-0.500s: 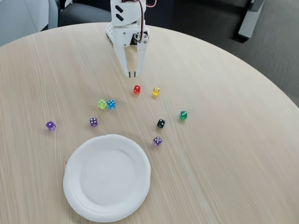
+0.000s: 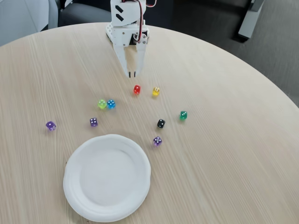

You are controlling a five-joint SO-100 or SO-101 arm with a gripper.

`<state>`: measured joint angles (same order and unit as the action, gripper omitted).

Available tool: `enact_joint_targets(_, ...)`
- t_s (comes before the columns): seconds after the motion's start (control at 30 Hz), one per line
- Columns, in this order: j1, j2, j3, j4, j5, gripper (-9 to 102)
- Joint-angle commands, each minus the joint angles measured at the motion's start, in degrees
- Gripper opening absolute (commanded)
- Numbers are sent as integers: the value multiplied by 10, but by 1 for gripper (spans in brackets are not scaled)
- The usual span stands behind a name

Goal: Pick a purple dice and put it in the plate.

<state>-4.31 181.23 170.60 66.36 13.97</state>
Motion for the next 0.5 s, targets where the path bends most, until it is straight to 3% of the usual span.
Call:
enact_joint_targets(0.0,-1,5,-3,1,4,5)
enact_joint_targets(0.17,-4,5,-3,1,4,6)
enact_joint_targets(0.27,-4,5,-3,1,2,14)
enact_joint_targets(0.47,-4,5,-3,1,2,14)
